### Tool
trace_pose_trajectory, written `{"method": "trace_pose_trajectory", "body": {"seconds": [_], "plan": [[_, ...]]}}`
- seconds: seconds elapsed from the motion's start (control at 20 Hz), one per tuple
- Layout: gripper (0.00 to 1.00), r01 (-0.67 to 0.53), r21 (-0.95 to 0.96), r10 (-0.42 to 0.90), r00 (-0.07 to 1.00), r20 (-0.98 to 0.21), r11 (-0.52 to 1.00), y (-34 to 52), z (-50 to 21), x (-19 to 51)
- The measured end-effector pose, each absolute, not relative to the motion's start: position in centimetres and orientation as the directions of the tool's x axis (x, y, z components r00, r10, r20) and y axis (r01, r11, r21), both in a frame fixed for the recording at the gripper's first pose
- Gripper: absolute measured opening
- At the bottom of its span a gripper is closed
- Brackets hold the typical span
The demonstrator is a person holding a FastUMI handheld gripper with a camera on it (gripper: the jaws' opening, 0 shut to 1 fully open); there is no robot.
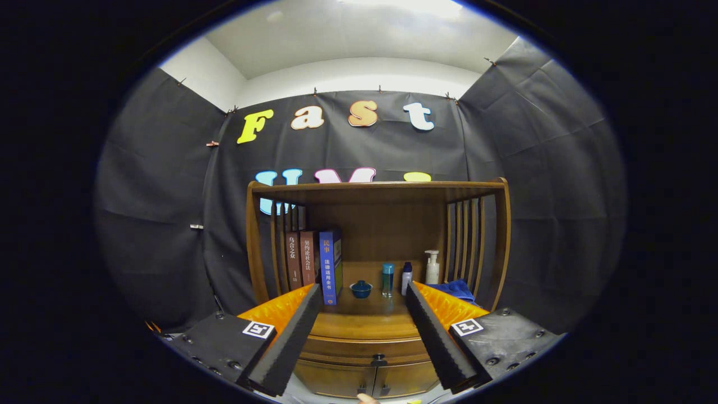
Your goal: Pull open the drawer, take out the items inside it, and place them on the countertop above the cabinet.
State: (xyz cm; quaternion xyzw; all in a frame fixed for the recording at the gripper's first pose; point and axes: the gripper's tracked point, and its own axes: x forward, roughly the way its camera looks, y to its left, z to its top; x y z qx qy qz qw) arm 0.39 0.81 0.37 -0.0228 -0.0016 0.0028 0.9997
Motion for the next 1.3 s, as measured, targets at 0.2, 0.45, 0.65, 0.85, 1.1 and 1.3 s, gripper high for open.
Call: {"method": "trace_pose_trajectory", "body": {"seconds": [0.2, 0.45, 0.65, 0.85, 1.1, 1.3], "plan": [[0.99, -0.009, -0.059, 0.01, 1.0, 0.017, 0.998, 1.1, 0.7, 0.4], [0.99, -0.003, -0.029, 0.004, 1.0, 0.018, 1.0, 0.3, 0.3, 0.5], [0.99, -0.004, -0.016, 0.004, 1.0, -0.009, 1.0, -0.1, -1.6, 1.3], [1.0, 0.006, -0.009, -0.007, 0.997, -0.072, 1.0, -0.6, -4.7, 2.6], [0.99, 0.022, 0.032, -0.016, 0.982, -0.186, 0.999, -1.2, -10.3, 5.5], [0.99, 0.041, 0.035, -0.03, 0.962, -0.272, 0.999, -2.4, -15.4, 7.4]]}}
